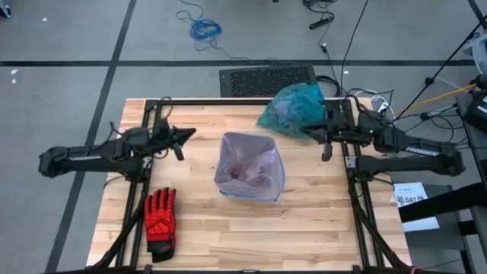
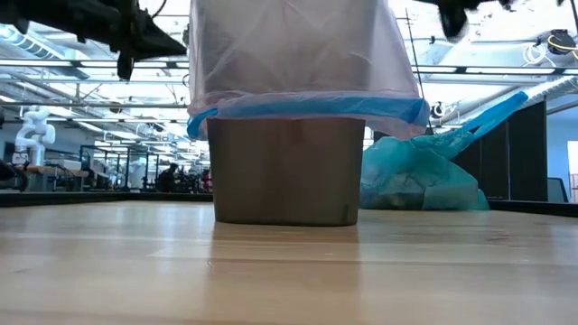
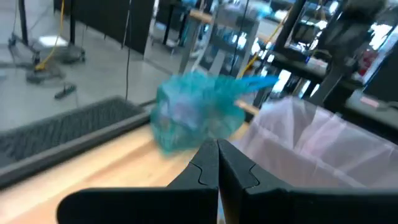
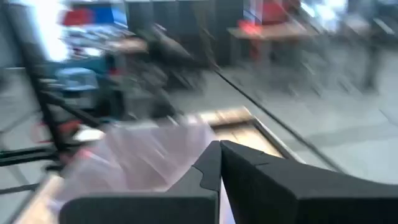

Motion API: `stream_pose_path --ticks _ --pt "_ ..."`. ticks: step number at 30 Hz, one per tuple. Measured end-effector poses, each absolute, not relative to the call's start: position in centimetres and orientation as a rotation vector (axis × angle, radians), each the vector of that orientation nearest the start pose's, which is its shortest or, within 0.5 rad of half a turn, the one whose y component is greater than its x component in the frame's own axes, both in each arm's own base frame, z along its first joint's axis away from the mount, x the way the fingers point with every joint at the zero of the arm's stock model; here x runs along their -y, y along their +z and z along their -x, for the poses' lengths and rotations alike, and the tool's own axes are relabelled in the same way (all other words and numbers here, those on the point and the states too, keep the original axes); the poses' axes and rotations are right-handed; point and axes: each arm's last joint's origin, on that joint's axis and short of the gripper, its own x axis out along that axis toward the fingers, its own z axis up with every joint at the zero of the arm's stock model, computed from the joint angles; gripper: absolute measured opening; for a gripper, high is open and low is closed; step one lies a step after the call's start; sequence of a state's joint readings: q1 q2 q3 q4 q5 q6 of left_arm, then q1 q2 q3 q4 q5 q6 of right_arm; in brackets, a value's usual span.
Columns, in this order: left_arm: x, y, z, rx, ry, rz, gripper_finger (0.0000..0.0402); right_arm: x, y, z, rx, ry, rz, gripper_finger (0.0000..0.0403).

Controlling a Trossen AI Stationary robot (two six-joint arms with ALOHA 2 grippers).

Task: Place trash/remove bag and relplace
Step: Return to Home Position

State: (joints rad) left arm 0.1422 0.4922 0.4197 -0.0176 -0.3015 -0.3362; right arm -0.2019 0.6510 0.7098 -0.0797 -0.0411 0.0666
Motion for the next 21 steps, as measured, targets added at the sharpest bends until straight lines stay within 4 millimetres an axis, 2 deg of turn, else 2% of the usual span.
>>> stream_pose_path --ticks 3,5,8,11,13,15,17,19,21 --pt "-3.4 27.1 -12.0 0.029 0.443 0.296 0.0000 3.5 30.6 -12.8 -0.150 -0.332 -0.153 0.0000" --pt "-3.9 26.7 -11.7 -0.009 0.453 0.304 0.0000 3.7 28.9 -11.8 -0.283 -0.429 -0.160 0.0000" --pt "-4.4 25.6 -11.5 -0.118 0.457 0.322 0.0000 3.7 28.1 -10.7 -0.378 -0.475 -0.180 0.0000" --pt "-4.7 25.3 -11.6 -0.148 0.469 0.294 0.0000 3.2 28.7 -10.2 -0.310 -0.345 -0.074 0.0000" --pt "-4.8 25.3 -11.5 -0.135 0.474 0.279 0.0000 2.8 28.2 -9.9 -0.200 -0.234 -0.004 0.0000" --pt "-4.7 24.9 -11.3 -0.131 0.475 0.280 0.0000 2.7 26.4 -9.7 -0.109 -0.201 0.003 0.0000" --pt "-4.7 23.9 -11.3 -0.134 0.477 0.306 0.0000 2.6 23.7 -9.7 -0.042 -0.192 -0.040 0.0000" --pt "-4.7 22.2 -11.4 -0.139 0.481 0.334 0.0000 2.7 21.0 -9.8 0.009 -0.189 -0.089 0.0000" --pt "-4.7 20.6 -11.6 -0.114 0.474 0.337 0.0000 2.7 19.6 -9.9 0.112 -0.182 -0.104 0.0000"
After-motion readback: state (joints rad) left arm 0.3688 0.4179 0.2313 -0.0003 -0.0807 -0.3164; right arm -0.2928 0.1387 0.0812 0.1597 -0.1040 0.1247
